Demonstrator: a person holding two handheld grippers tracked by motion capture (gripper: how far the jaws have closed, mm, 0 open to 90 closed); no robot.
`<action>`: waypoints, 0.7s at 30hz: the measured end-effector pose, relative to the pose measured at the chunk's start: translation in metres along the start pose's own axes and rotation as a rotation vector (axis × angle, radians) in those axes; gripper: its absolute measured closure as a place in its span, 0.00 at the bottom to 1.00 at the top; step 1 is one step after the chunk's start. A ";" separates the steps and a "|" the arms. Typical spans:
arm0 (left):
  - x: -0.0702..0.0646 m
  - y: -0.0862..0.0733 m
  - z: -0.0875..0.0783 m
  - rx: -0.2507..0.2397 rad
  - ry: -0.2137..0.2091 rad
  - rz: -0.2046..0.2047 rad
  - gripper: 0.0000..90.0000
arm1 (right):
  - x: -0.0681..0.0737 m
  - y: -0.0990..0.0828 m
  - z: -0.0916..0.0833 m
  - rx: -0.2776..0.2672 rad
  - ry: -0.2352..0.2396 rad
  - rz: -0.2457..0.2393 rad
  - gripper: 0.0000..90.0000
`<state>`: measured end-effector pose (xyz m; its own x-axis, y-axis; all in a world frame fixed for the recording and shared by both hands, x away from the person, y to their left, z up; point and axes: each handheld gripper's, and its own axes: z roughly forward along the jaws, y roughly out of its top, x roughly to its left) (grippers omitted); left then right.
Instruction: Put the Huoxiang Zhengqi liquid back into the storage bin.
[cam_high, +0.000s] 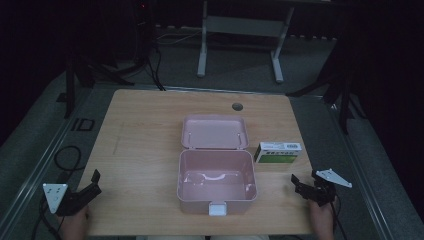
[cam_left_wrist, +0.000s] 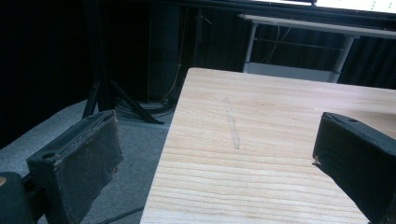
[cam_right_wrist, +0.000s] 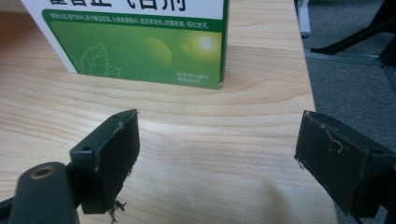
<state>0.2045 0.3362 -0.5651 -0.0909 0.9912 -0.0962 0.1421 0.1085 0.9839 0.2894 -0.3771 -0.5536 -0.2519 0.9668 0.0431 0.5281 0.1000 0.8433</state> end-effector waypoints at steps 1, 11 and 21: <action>0.000 0.000 0.000 -0.001 0.000 -0.001 0.01 | 0.000 0.000 0.000 0.001 0.003 0.001 0.15; 0.000 0.000 0.000 0.000 0.002 -0.005 0.01 | -0.001 0.002 0.006 0.066 0.023 -0.012 0.14; 0.001 0.000 0.000 0.003 -0.003 -0.010 0.01 | -0.008 0.015 0.008 0.217 0.125 -0.016 0.14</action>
<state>0.2047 0.3374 -0.5650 -0.0892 0.9903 -0.1062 0.1444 0.1184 0.9824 0.3059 -0.3819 -0.5460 -0.3528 0.9294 0.1083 0.6818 0.1761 0.7100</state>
